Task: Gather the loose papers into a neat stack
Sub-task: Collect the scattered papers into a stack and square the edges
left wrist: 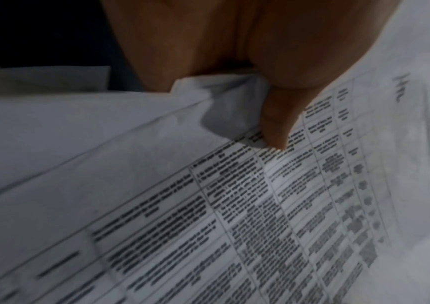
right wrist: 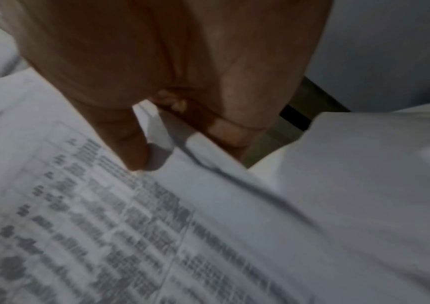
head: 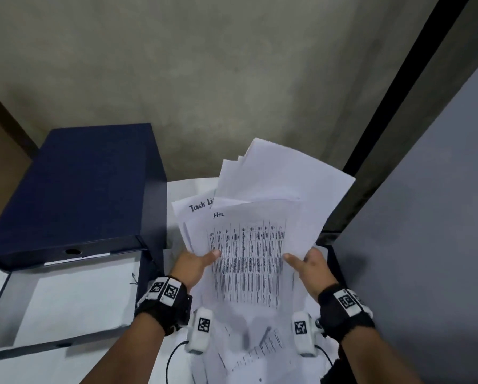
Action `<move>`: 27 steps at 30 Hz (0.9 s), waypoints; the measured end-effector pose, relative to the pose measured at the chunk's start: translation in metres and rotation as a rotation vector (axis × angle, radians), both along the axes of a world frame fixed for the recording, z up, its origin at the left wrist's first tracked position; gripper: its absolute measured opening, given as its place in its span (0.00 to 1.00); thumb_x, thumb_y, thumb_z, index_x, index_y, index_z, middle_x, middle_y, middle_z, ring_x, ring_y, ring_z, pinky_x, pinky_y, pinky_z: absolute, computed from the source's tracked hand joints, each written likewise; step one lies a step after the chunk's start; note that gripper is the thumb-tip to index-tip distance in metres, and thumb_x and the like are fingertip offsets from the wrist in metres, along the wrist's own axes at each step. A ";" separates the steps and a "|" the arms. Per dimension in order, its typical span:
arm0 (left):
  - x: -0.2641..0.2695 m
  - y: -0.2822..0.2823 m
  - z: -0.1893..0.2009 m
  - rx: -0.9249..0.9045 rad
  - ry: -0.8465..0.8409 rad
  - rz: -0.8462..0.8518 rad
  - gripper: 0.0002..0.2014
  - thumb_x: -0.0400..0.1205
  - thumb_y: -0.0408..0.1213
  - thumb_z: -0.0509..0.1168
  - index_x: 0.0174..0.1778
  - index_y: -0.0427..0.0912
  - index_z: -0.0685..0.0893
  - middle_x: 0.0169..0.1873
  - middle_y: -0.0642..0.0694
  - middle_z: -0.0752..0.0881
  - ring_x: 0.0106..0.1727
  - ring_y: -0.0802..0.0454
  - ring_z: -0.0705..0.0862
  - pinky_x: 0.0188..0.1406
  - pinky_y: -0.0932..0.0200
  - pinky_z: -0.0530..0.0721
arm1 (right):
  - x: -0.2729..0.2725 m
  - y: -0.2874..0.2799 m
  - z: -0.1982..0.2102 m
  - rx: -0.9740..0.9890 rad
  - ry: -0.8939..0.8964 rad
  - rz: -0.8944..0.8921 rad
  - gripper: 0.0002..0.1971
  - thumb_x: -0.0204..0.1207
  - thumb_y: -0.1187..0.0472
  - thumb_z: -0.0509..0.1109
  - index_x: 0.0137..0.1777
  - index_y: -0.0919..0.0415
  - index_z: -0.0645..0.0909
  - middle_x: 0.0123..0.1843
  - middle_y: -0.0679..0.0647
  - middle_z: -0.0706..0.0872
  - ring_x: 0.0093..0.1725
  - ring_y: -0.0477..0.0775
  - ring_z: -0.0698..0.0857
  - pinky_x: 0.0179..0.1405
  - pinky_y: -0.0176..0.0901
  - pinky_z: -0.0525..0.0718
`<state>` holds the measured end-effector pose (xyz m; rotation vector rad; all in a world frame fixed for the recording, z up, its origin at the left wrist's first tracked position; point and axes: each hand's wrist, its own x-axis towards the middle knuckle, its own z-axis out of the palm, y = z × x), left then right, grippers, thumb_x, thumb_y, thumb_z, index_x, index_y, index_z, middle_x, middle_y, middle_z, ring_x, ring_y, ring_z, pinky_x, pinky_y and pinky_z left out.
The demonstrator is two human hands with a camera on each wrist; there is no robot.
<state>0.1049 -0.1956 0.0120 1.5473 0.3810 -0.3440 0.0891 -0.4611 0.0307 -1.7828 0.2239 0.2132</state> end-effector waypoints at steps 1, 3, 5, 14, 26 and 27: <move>0.002 -0.005 0.011 -0.017 -0.040 0.017 0.11 0.76 0.34 0.73 0.53 0.47 0.84 0.55 0.48 0.87 0.57 0.49 0.83 0.66 0.54 0.75 | 0.002 0.001 0.008 -0.015 -0.052 -0.050 0.21 0.79 0.65 0.70 0.29 0.51 0.65 0.13 0.37 0.71 0.14 0.37 0.73 0.26 0.31 0.69; 0.005 -0.012 0.025 -0.043 -0.159 0.069 0.12 0.75 0.30 0.74 0.44 0.52 0.81 0.48 0.52 0.87 0.50 0.52 0.85 0.62 0.56 0.78 | 0.004 -0.003 0.014 -0.071 -0.105 -0.152 0.25 0.79 0.58 0.72 0.30 0.52 0.58 0.13 0.42 0.61 0.12 0.42 0.64 0.26 0.37 0.62; 0.008 -0.015 0.030 -0.009 -0.228 0.057 0.14 0.73 0.27 0.75 0.44 0.52 0.84 0.44 0.56 0.89 0.49 0.55 0.88 0.60 0.52 0.83 | 0.004 -0.011 0.011 -0.089 -0.141 -0.162 0.17 0.79 0.60 0.71 0.34 0.55 0.67 0.18 0.40 0.70 0.17 0.37 0.72 0.28 0.40 0.69; -0.003 -0.020 0.023 0.081 -0.253 0.021 0.06 0.77 0.26 0.72 0.46 0.40 0.87 0.40 0.61 0.86 0.31 0.72 0.83 0.46 0.58 0.88 | -0.018 0.007 -0.005 0.005 -0.143 -0.140 0.18 0.84 0.71 0.61 0.68 0.51 0.77 0.61 0.39 0.87 0.62 0.34 0.84 0.63 0.32 0.80; 0.000 -0.029 -0.011 0.123 -0.159 -0.021 0.27 0.70 0.49 0.78 0.62 0.49 0.79 0.62 0.51 0.84 0.64 0.50 0.83 0.65 0.49 0.81 | -0.021 -0.021 -0.015 -0.106 -0.093 -0.379 0.11 0.82 0.65 0.67 0.62 0.60 0.83 0.55 0.50 0.88 0.56 0.52 0.85 0.62 0.47 0.78; -0.003 -0.026 -0.020 0.168 -0.116 -0.010 0.25 0.72 0.47 0.77 0.63 0.49 0.78 0.65 0.50 0.82 0.66 0.48 0.81 0.66 0.49 0.80 | -0.022 -0.034 -0.020 -0.111 -0.066 -0.420 0.11 0.82 0.65 0.67 0.62 0.61 0.83 0.56 0.52 0.88 0.58 0.55 0.85 0.64 0.49 0.79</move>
